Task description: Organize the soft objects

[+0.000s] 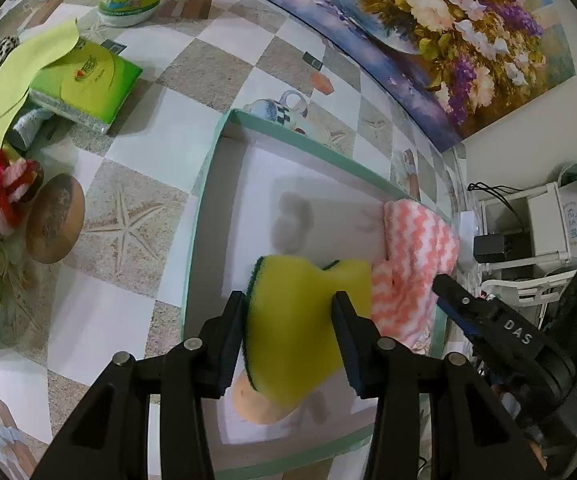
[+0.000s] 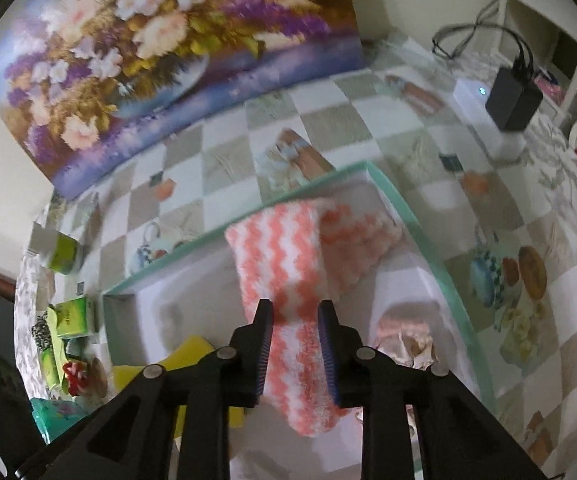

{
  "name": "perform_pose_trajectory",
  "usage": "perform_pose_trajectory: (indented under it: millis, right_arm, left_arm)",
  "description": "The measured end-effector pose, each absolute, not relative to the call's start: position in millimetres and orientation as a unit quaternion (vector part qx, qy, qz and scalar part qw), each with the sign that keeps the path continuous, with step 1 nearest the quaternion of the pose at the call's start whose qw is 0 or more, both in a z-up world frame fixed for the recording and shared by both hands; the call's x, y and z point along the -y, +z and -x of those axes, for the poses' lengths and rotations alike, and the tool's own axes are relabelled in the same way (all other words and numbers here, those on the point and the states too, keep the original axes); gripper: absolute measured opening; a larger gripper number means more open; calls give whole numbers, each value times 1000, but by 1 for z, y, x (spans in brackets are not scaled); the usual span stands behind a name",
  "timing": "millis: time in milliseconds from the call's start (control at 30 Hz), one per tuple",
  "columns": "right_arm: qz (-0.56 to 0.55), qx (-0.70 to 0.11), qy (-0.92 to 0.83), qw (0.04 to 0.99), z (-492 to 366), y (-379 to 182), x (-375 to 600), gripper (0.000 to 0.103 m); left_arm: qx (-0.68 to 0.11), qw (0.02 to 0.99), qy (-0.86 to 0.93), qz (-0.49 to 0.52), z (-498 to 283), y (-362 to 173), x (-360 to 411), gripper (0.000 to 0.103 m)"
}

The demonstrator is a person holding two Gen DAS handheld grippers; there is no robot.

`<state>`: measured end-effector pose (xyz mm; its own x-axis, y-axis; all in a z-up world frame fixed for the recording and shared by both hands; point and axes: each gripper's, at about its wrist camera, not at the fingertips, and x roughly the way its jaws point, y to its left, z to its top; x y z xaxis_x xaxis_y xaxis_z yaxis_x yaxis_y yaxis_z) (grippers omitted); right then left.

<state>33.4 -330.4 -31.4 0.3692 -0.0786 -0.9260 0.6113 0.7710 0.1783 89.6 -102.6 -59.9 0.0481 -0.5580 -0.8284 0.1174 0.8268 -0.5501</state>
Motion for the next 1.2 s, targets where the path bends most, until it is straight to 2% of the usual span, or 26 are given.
perform_pose_trajectory:
  millis: [67,133,167,267,333,400,467,533,567,733,867,1067,1200]
  right_arm:
    - [-259,-520,-222,783,-33,-34,331,32]
    - [-253,-520,-228,784,-33,-31,330,55]
    - [-248,-517,-233,786,-33,-28,330,59]
    - [-237,-510,-236,793,-34,-18,328,63]
    - [-226,-506,-237,798,-34,-13,325,73]
    - [-215,-502,-239,803,-35,-7,323,78]
    - [-207,-496,-237,809,-35,-2,320,84]
    - [-198,-487,-237,817,-36,2,318,98]
    - [-190,-481,-239,822,-36,6,316,101]
    - [-183,-463,-234,835,-38,18,310,103]
    - [-204,-419,-208,860,-35,32,306,103]
    - [-131,-369,-232,890,-33,52,279,103]
    - [-142,-357,-214,898,-31,57,276,103]
  left_arm:
    - [-643,709,-241,161,-90,-53,103,46]
    - [-642,712,-237,157,-91,-48,103,50]
    - [-642,713,-236,155,-92,-46,103,55]
    - [-638,718,-234,151,-94,-39,102,57]
    - [-636,720,-235,146,-94,-34,103,61]
    - [-633,723,-236,144,-94,-30,102,69]
    - [-628,728,-234,144,-95,-25,100,69]
    - [-621,736,-230,143,-96,-20,97,70]
    - [-615,742,-226,142,-97,-17,95,70]
    - [-597,758,-216,151,-102,-6,82,71]
    - [-588,762,-214,167,-106,1,71,72]
    - [-579,763,-214,191,-110,9,57,72]
    - [-575,764,-211,203,-113,13,49,72]
